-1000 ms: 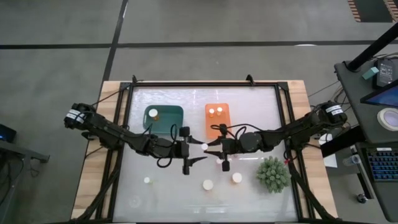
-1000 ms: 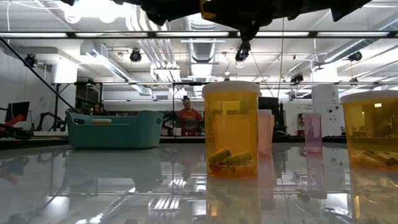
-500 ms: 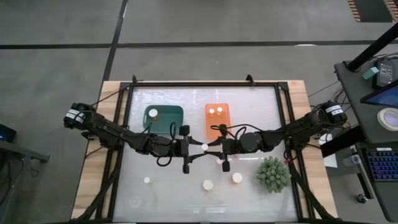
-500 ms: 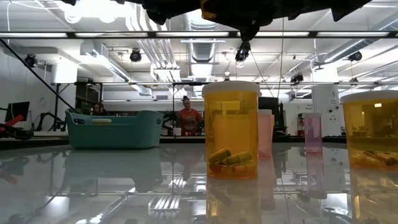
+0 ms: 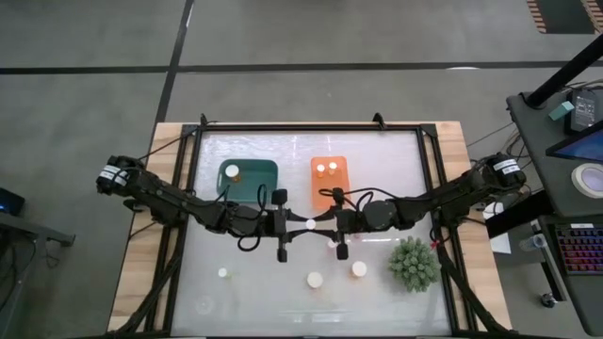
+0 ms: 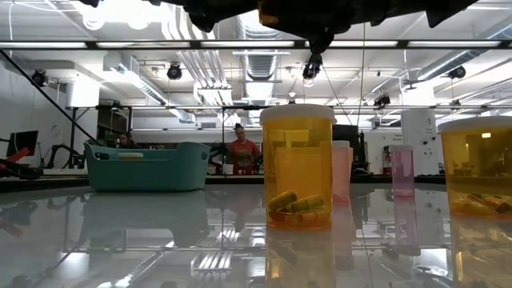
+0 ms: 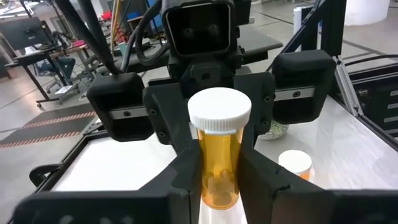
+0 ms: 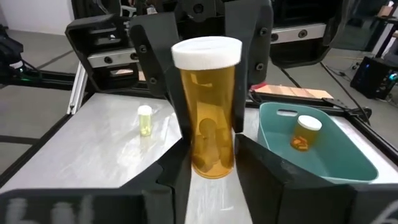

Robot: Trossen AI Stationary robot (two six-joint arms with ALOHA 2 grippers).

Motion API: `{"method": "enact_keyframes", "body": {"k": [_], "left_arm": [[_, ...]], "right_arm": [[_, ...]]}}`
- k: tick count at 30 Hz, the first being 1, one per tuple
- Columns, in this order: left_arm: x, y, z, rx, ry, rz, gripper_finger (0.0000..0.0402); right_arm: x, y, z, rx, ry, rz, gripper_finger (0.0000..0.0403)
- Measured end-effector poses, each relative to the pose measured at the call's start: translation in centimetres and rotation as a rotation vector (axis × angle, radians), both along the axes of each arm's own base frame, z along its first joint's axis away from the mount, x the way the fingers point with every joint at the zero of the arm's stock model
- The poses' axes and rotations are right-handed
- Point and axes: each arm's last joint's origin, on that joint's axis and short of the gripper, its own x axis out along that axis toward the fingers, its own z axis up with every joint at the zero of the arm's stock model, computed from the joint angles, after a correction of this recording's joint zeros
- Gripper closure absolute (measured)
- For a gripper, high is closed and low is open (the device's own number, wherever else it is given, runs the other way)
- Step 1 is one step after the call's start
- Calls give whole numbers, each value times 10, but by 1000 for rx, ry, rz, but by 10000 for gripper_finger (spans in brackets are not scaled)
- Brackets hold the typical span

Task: Pick and place medicine bottles into bin by pill shape (circle, oval)
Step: Put the small orange pill bottle into the orange bin

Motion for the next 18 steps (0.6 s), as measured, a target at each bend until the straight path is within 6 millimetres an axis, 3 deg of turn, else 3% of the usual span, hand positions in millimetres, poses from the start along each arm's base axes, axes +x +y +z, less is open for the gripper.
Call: {"method": "enact_keyframes", "body": {"k": [9,18], "left_arm": [[-2,2,-8,39,89,56,343],[-4,8,-17,61,169,158,344]], "right_arm": [[-9,-2,6,0,55,-6,196],[-19,-6,19,-3,55,-39,186]]}}
